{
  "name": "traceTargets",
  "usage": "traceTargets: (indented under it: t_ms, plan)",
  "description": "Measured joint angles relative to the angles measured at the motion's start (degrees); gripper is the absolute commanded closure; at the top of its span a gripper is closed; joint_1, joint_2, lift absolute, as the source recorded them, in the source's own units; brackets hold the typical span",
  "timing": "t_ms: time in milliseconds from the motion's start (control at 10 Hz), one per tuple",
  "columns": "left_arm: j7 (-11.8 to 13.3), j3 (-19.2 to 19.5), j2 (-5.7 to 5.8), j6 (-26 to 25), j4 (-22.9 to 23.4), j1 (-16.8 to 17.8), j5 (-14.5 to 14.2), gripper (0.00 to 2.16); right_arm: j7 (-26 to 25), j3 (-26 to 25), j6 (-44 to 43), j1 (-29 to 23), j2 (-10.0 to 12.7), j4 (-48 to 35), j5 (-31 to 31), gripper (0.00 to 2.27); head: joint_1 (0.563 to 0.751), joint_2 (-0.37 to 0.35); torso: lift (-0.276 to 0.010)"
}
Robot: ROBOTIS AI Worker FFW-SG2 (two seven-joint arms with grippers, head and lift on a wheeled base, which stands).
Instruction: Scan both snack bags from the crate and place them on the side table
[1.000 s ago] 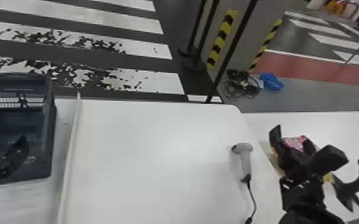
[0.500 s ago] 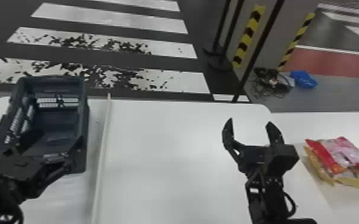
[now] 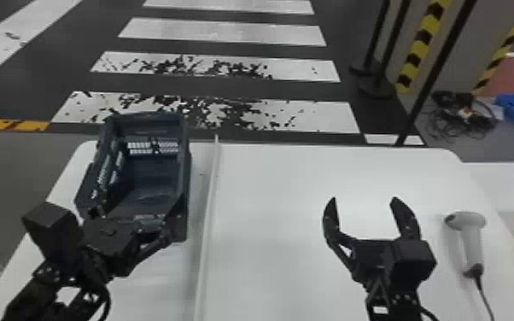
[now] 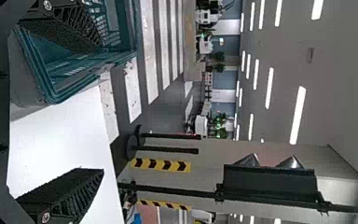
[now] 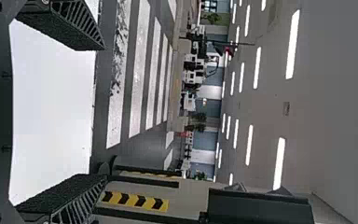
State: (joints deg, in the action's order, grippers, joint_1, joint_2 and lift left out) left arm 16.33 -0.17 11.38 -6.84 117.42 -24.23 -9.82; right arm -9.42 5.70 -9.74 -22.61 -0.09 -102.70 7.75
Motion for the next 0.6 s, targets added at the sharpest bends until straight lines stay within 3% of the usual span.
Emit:
traceTargets:
  t_ms: [300,600]
  plan:
    - [-0.01,0.88,0.21,3.79,-1.12,-2.31,0.14,0.09,-0.96,0.77,-0.11,-1.45,0.00,-0.01,0.93,0.01,0.695,-0.001,-0.095]
    - [-0.35,0.96,-0.46,4.69,-0.90,-3.65,0.12,0.09,-1.04,0.63,0.22,-3.11,0.00,-0.84,0.94,0.01,0.695,-0.003,-0.095]
